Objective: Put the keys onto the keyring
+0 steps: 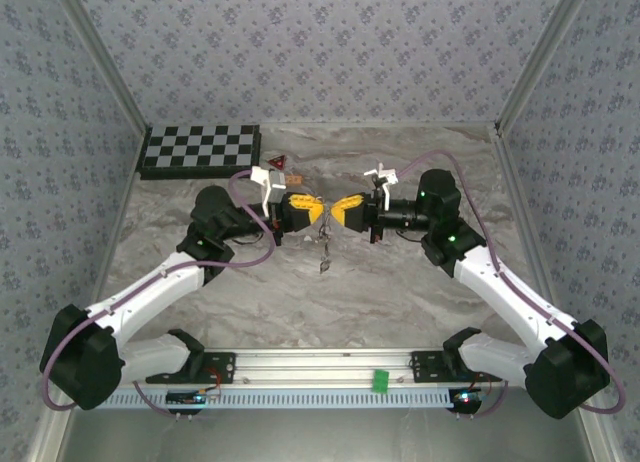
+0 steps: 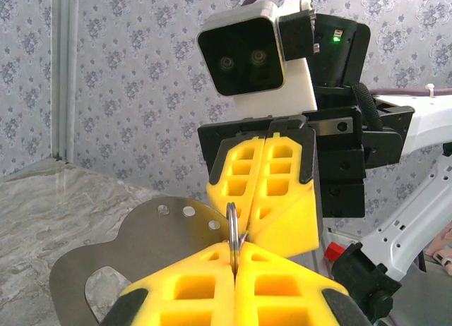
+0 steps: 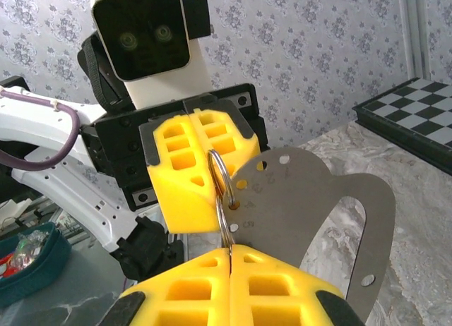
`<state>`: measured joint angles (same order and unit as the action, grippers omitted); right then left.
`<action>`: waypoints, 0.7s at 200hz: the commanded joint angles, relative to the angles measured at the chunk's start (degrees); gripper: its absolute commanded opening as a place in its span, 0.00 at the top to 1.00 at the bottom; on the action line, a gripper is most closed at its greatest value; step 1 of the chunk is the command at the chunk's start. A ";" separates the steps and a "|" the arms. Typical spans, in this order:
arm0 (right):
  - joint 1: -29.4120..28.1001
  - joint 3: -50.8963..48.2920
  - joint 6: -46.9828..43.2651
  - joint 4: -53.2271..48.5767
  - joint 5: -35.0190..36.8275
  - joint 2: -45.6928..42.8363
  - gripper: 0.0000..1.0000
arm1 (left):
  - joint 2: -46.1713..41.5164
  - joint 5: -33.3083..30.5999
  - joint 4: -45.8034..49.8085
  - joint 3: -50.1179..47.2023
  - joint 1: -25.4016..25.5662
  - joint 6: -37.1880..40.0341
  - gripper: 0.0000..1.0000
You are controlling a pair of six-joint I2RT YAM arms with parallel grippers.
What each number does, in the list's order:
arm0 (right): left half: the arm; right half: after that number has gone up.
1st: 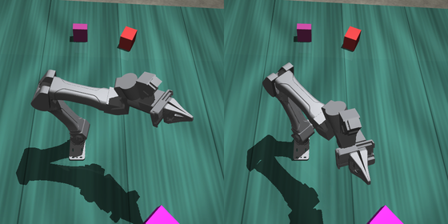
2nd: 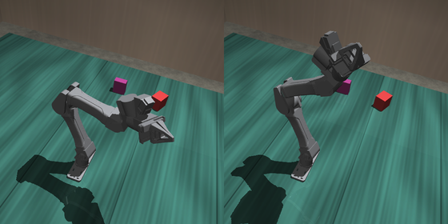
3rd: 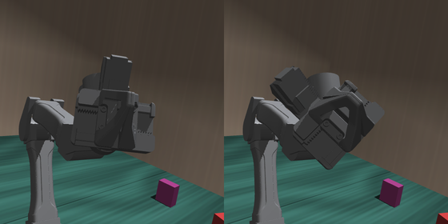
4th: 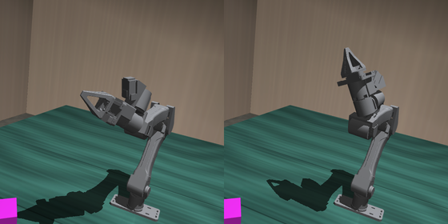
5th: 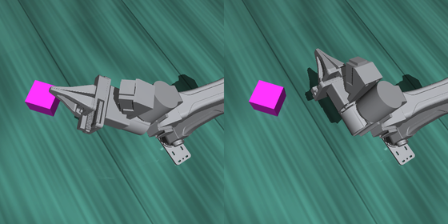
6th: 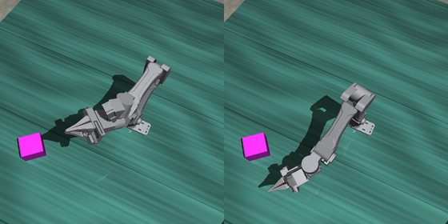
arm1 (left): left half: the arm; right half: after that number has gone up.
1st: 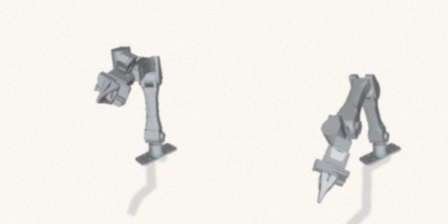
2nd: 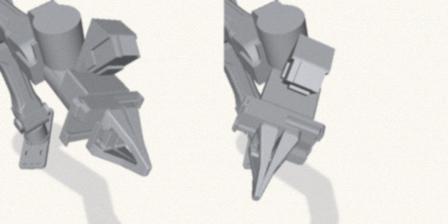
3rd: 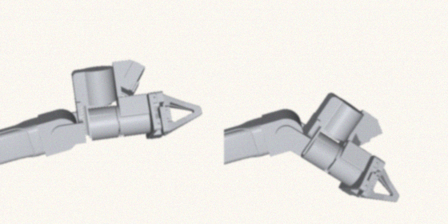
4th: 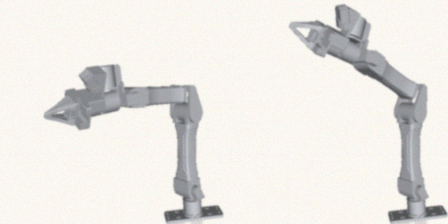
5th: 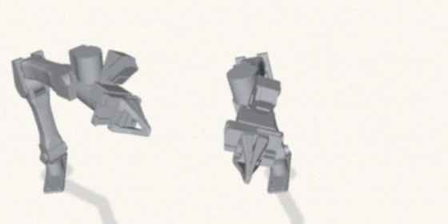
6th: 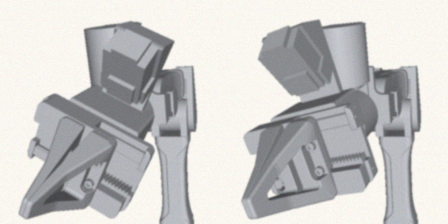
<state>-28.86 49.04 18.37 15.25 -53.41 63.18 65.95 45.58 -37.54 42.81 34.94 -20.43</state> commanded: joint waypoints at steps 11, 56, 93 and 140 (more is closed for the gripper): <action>0.21 1.24 -1.02 -2.22 -0.91 -0.08 1.00 | -2.41 -0.51 -3.99 0.02 0.27 -0.34 1.00; -0.12 1.00 0.56 -0.53 -2.22 1.16 1.00 | -2.03 -0.01 -6.82 -0.31 1.29 -2.00 1.00; -0.10 0.62 2.77 2.64 -3.53 2.25 1.00 | -1.57 -0.11 -9.92 -0.86 1.71 -3.71 1.00; -0.40 0.62 4.48 5.91 -4.03 3.50 1.00 | 0.80 0.35 -12.92 -0.55 3.61 -5.53 1.00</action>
<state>-28.84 49.04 21.17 18.68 -56.69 65.21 65.76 44.27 -43.29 41.41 36.56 -23.92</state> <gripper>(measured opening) 0.038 0.058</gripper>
